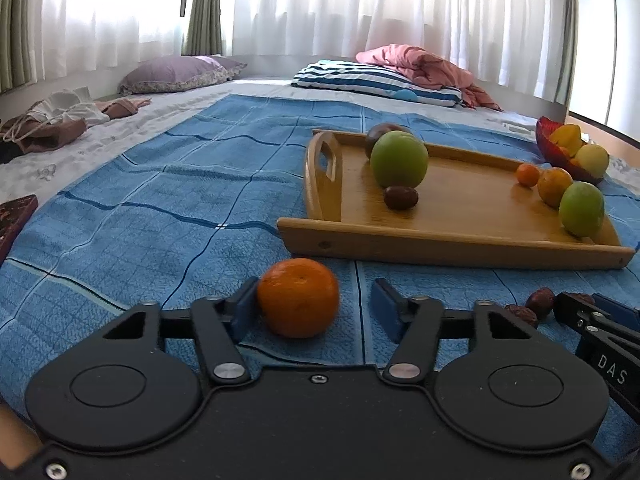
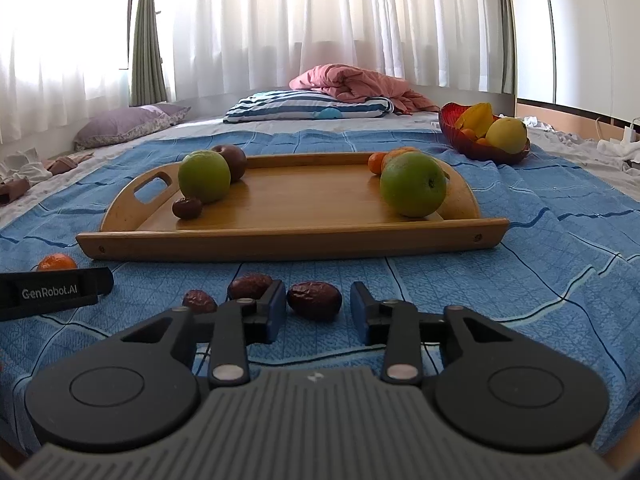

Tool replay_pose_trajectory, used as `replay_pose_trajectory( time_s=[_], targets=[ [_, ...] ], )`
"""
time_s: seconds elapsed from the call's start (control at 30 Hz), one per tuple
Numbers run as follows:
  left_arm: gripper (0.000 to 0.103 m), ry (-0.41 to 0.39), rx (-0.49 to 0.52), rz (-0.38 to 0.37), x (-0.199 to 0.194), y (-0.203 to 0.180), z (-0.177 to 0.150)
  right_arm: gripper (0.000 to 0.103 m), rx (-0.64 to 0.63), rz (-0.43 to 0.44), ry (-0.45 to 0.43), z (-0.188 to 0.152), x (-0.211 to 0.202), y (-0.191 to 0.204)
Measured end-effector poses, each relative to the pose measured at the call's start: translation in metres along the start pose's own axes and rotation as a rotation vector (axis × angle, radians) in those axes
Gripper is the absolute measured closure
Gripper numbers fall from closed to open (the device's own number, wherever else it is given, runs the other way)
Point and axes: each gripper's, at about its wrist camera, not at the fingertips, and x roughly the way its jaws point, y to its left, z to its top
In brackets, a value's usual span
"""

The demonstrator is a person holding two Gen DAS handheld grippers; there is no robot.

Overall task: Organize fruits
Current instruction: 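Grasp the small tangerine with the left gripper while the right grasps a date, then carry the tangerine and date in both grippers onto the tray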

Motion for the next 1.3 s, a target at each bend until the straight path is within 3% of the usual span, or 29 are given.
replay_pose_trajectory(
  time_s=[0.07, 0.83, 1.3],
  targets=[
    [0.064, -0.006, 0.003, 0.024, -0.001, -0.002, 0.000, 0.069, -0.004, -0.001, -0.002, -0.001, 0.000, 0.000],
    [0.064, -0.044, -0.013, -0.048, -0.012, -0.022, 0.035, 0.070, 0.005, -0.014, -0.082, 0.021, -0.005, -0.020],
    [0.064, -0.023, -0.007, -0.103, 0.000, -0.038, 0.052, 0.070, -0.010, -0.018, -0.106, 0.039, 0.009, -0.030]
  ],
)
